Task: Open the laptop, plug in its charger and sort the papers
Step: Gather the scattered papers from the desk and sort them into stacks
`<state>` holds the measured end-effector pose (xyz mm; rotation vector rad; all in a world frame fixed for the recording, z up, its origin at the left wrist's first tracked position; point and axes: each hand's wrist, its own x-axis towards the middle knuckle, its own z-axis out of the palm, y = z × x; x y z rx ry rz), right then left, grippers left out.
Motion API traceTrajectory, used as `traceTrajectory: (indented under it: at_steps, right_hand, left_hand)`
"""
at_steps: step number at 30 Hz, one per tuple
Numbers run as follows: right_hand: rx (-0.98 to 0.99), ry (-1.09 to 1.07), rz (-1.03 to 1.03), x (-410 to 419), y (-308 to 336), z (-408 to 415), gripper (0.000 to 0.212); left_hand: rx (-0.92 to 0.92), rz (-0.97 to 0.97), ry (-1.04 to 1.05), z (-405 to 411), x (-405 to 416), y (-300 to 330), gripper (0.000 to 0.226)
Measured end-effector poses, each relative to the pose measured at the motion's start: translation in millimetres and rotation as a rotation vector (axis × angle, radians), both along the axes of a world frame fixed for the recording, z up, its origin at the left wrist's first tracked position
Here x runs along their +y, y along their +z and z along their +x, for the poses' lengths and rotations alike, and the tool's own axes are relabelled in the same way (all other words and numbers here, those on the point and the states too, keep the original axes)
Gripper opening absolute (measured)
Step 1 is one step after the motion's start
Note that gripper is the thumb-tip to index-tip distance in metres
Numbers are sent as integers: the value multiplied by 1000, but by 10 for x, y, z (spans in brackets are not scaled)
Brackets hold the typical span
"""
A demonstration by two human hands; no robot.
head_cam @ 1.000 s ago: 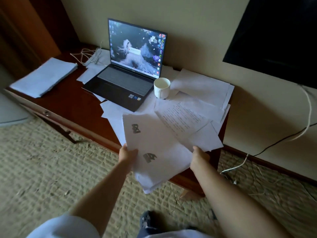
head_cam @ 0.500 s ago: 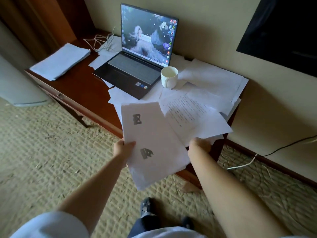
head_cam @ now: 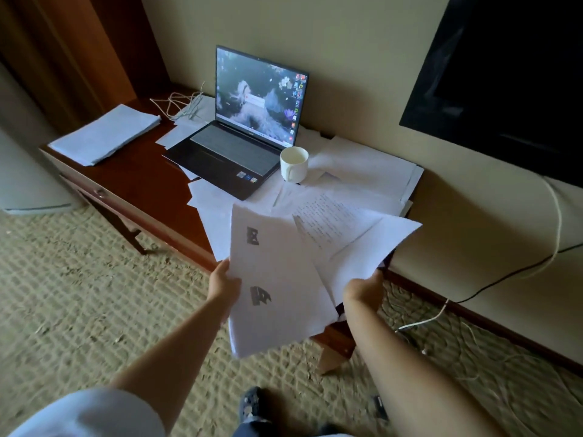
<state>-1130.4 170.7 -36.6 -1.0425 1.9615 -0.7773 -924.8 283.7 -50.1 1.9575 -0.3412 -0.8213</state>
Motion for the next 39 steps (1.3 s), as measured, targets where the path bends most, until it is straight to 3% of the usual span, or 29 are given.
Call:
traceTrajectory:
  at_steps: [6, 10, 15, 19, 22, 25, 26, 30, 39]
  right_hand:
    - [127, 29, -487, -253, 288, -201, 39]
    - [95, 228, -599, -363, 538, -259, 33]
    - [-127, 285, -440, -239, 696, -288, 33]
    - [-691, 208, -190, -206, 847, -312, 17]
    - [-897, 245, 57, -155, 768, -450, 23]
    - [-731, 295, 206, -215, 381, -509, 30]
    - [-609, 371, 256, -229, 261, -512, 30]
    - [-128, 514, 246, -119, -55, -535, 31]
    - [223, 541, 49, -370, -269, -100, 33]
  left_hand:
    - [64, -75, 36, -274, -70, 101, 46]
    - [77, -111, 25, -403, -112, 175, 51]
    - [39, -112, -21, -550, -173, 334, 56]
    - [89, -139, -9, -628, -198, 393, 54]
    - [119, -126, 5, -661, -192, 348, 49]
    - [131, -131, -20, -735, -147, 383, 22]
    - [73, -102, -25, -725, -144, 379, 24]
    - [244, -117, 9, -594, -215, 231, 30]
    - [358, -126, 24, -294, -481, 130, 21]
